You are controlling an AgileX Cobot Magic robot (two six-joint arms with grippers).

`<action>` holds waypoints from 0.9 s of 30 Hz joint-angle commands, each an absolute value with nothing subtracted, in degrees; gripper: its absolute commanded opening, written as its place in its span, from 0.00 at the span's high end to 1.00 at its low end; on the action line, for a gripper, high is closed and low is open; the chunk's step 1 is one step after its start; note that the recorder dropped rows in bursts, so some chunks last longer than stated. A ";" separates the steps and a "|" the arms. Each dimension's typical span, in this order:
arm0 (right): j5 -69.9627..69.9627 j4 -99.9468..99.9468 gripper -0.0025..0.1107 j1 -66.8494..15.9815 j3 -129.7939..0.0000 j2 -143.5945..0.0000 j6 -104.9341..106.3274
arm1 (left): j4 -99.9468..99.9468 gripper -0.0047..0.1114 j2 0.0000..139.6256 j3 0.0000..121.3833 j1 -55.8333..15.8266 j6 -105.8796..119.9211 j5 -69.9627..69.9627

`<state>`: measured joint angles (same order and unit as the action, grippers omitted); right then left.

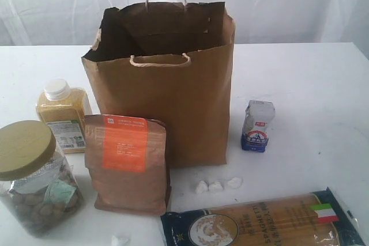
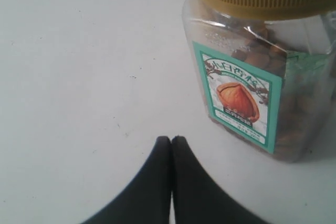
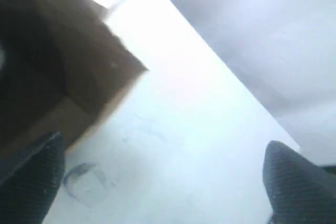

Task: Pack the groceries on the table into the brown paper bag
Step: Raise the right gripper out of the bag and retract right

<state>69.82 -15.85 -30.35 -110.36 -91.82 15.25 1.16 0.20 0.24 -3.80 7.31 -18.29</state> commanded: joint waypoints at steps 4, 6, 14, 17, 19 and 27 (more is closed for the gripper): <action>69.96 -27.73 0.70 -28.22 -103.49 -91.04 7.45 | 2.18 0.96 0.00 0.00 -4.10 8.00 -18.42; 69.96 -27.28 0.80 -27.06 -99.78 -90.92 7.45 | 2.18 0.96 0.00 0.00 -4.10 7.90 -18.30; 69.96 -31.85 0.82 -26.17 -93.41 -89.77 6.80 | -29.46 0.96 0.00 0.00 -4.10 -0.62 -3.81; 68.21 -32.31 0.95 -25.05 -94.86 -85.45 5.81 | -35.85 0.96 0.00 0.00 -4.10 -0.62 1.48; 63.51 -32.60 0.98 -22.80 -94.86 -82.70 2.43 | -35.74 0.96 0.00 0.00 -4.10 -0.42 10.25; 62.20 -23.82 0.98 -9.21 -94.73 -79.09 2.87 | -46.42 0.96 3.21 1.81 -4.10 4.93 49.50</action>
